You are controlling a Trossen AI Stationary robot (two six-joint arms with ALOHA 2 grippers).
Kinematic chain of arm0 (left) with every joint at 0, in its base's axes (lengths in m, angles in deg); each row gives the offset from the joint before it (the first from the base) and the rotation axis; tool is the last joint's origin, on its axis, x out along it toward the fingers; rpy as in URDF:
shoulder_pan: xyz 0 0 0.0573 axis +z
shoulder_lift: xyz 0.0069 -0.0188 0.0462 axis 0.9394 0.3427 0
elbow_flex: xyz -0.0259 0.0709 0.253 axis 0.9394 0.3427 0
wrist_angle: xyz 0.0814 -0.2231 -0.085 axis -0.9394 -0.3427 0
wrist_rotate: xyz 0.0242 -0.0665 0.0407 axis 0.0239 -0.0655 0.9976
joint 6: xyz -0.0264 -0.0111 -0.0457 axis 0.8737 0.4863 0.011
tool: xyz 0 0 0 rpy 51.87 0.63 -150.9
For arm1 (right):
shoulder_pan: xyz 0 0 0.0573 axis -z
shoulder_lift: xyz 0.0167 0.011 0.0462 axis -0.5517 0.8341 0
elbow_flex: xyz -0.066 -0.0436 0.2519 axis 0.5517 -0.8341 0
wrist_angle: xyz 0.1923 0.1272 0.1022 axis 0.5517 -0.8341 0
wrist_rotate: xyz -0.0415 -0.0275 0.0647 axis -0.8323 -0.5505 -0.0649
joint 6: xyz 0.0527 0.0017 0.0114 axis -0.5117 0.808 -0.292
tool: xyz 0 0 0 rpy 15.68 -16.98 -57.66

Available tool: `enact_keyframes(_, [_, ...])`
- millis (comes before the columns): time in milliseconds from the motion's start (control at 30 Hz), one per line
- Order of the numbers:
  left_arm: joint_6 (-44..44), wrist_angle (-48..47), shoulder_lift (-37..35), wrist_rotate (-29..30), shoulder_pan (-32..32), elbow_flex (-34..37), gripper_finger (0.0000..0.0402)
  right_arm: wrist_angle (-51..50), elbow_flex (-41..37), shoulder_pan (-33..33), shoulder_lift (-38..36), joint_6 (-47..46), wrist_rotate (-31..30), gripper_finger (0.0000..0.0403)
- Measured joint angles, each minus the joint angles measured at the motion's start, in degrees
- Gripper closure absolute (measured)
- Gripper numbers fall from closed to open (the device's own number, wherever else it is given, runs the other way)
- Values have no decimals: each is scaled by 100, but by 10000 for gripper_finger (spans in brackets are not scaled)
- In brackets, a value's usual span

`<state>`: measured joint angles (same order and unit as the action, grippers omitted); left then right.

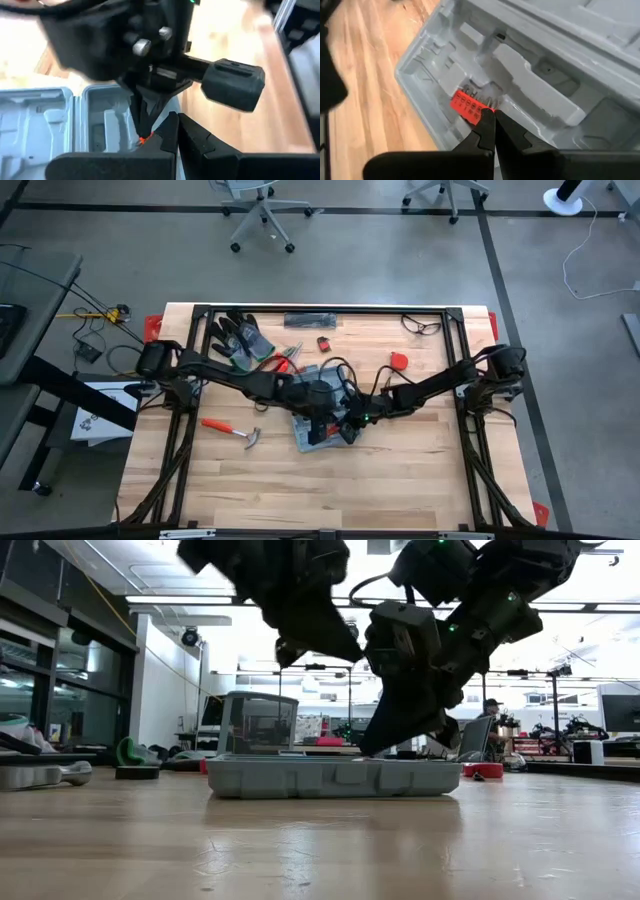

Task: Prefit tool cases
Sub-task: Put the bottom screwdriver bit set into the gray prefit tool case

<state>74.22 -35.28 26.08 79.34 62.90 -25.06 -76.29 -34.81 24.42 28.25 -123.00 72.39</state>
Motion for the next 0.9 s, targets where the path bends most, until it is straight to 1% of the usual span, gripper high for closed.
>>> enact_keyframes(100, [563, 831, -394, 32, 43, 832, 401, 56, 0, 0, -30, 7, -9, 403])
enact_keyframes(167, [847, 1156, -673, 109, 45, 1317, 401, 59, -1, -9, -30, 27, -28, 403])
enact_keyframes(233, [1043, 1262, -919, 157, 46, 1682, 401, 62, 0, -10, -30, 64, -29, 403])
enact_keyframes(333, [1266, 1263, -1164, 230, 44, 1994, 401, 66, 0, -9, -30, 123, -26, 403])
enact_keyframes(433, [1308, 1252, -1240, 301, 44, 2116, 401, 70, -1, -9, -31, 132, 13, 403])
enact_keyframes(900, [1274, 1253, -1183, 389, 73, 2117, 401, 278, 0, -9, 148, 50, 170, 403])
